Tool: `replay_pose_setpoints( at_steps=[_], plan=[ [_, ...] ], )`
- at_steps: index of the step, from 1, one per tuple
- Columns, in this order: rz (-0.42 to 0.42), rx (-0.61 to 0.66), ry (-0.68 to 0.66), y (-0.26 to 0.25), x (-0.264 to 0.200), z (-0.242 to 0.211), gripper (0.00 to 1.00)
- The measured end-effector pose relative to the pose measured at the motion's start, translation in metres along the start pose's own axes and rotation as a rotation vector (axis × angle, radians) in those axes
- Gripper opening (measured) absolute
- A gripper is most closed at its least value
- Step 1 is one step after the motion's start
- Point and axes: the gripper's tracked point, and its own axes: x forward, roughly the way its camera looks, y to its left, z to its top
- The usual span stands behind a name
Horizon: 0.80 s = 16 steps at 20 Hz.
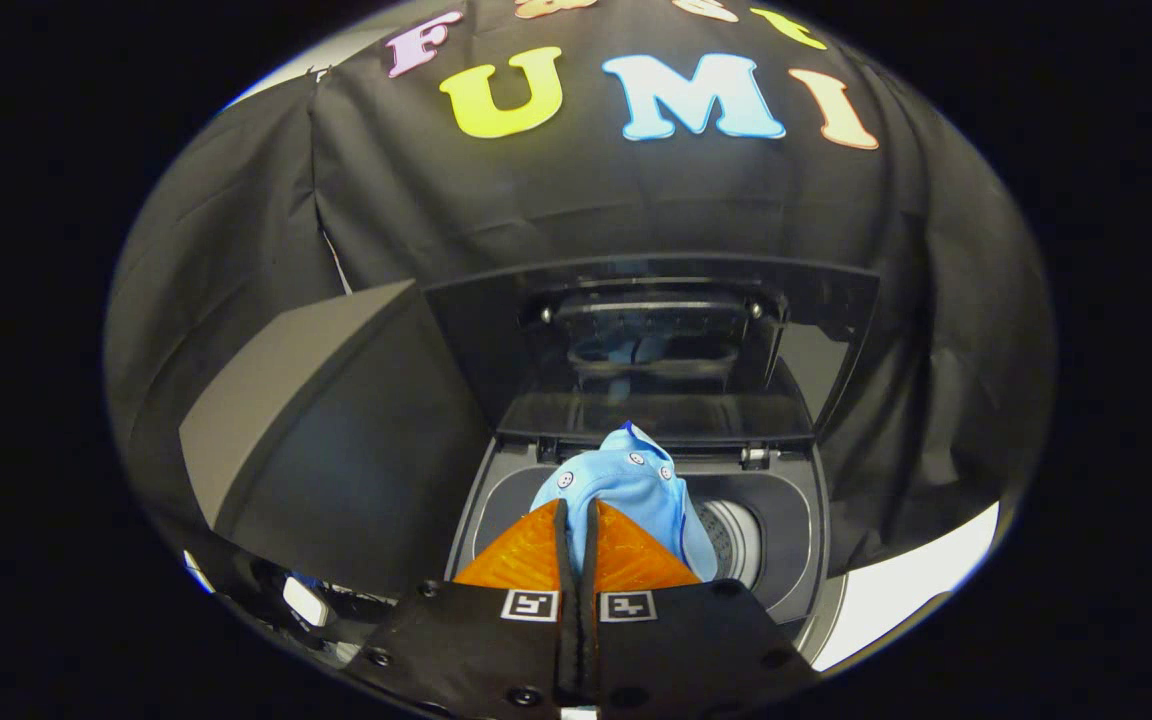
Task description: Put the clothes into the washing machine and then close the washing machine lid.
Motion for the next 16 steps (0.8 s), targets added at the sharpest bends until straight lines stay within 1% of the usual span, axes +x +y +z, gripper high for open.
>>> replay_pose_setpoints(
  at_steps=[4,9,13,16],
  plan=[
    [-0.013,0.015,0.055,-0.005,0.03,-0.021,0.01],
    [-0.06,0.024,0.139,-0.013,0.074,-0.04,0.01],
    [-0.103,0.0,0.183,-0.025,0.099,-0.057,0.01],
    [-0.123,0.033,0.206,-0.028,0.11,-0.063,0.02]
  ],
)
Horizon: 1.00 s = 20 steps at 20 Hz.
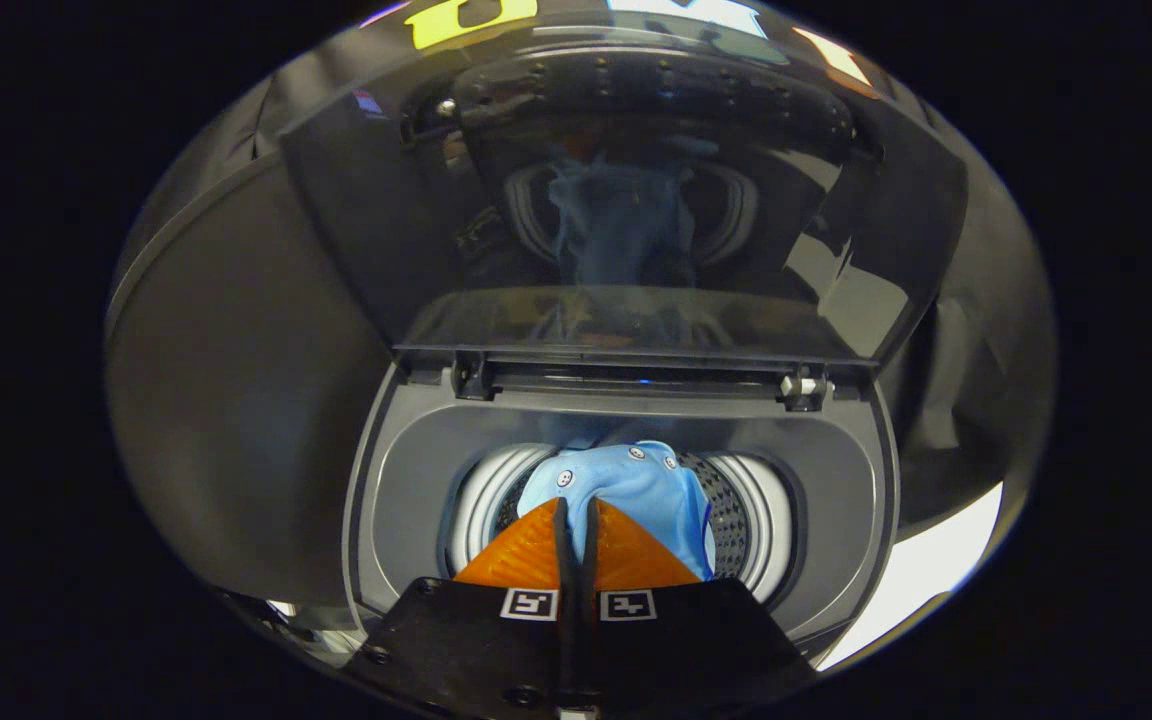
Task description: Put the clothes into the washing machine and then close the washing machine lid.
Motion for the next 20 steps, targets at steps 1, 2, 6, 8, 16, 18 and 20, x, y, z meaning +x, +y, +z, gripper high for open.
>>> replay_pose_setpoints(
  at_steps=[1,2,6,8,16,18,20],
  plan=[
    [-0.005,0.009,0.008,-0.003,0.003,-0.002,0.02],
    [-0.008,0.011,0.014,-0.003,0.003,-0.003,0.01],
    [0.012,0.024,0.019,-0.004,0.004,-0.002,0.03],
    [-0.027,0.043,0.041,-0.015,0.011,-0.008,0.41],
    [-0.007,0.056,0.02,-0.015,0.006,-0.007,0.98],
    [0.001,0.051,0.015,-0.012,0.004,-0.007,0.98],
    [0.008,0.055,0.0,-0.009,-0.001,-0.006,0.98]
  ],
)
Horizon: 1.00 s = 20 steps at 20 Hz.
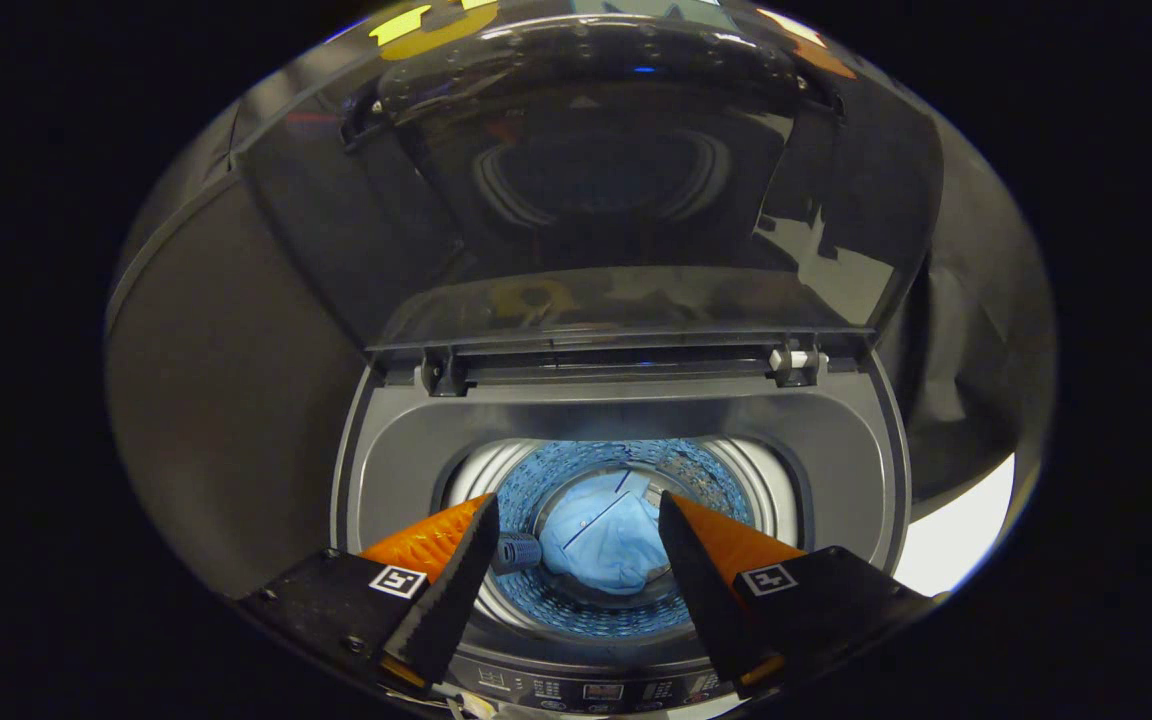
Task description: Put the clothes into the washing machine and then close the washing machine lid.
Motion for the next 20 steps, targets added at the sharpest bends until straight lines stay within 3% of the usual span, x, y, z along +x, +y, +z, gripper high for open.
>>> replay_pose_setpoints(
  at_steps=[7,14,20],
  plan=[
    [0.005,0.009,-0.075,-0.004,-0.034,0.024,0.98],
    [0.049,-0.008,-0.293,0.005,-0.099,0.064,0.98],
    [0.057,0.016,-0.465,-0.002,-0.138,0.059,0.98]
  ],
)
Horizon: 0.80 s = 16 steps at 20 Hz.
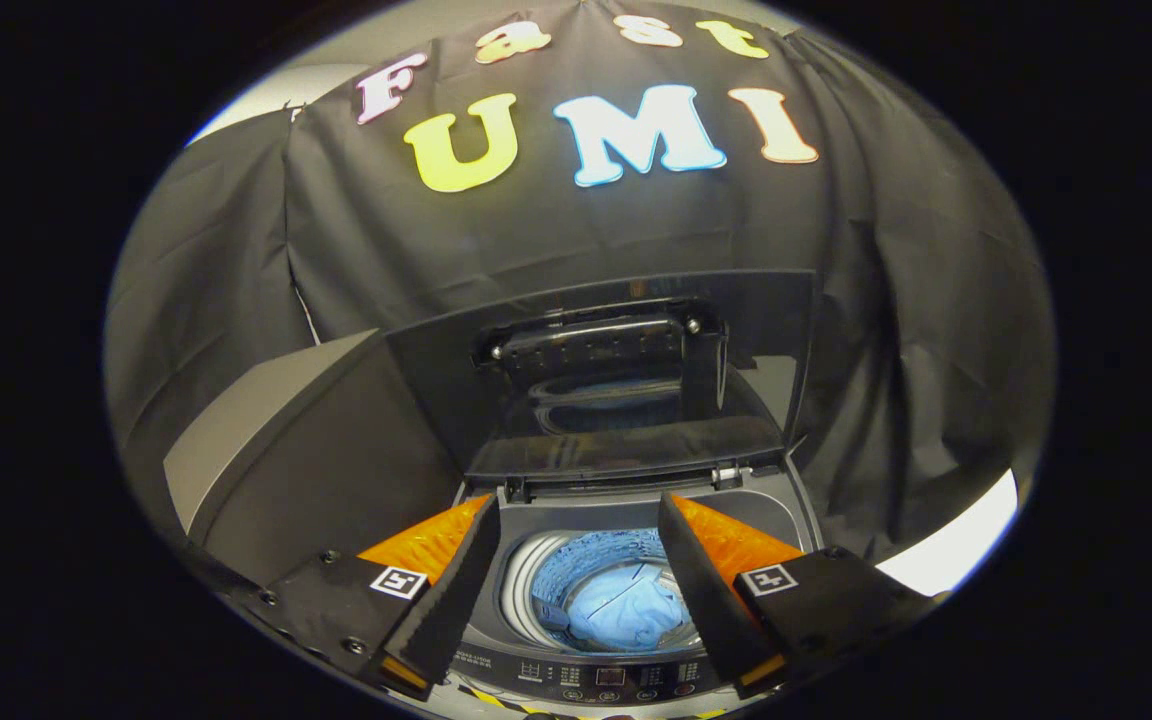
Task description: Put the clothes into the washing machine and then close the washing machine lid.
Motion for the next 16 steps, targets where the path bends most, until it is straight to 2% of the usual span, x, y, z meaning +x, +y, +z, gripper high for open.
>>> replay_pose_setpoints(
  at_steps=[3,7,13,16],
  plan=[
    [-0.011,-0.034,-0.025,-0.002,-0.004,0.008,0.98],
    [-0.02,-0.071,-0.068,0.002,0.003,0.05,0.98],
    [-0.068,-0.077,-0.104,0.011,0.037,0.124,0.98],
    [-0.074,-0.052,-0.075,0.021,0.058,0.149,0.98]
  ],
)
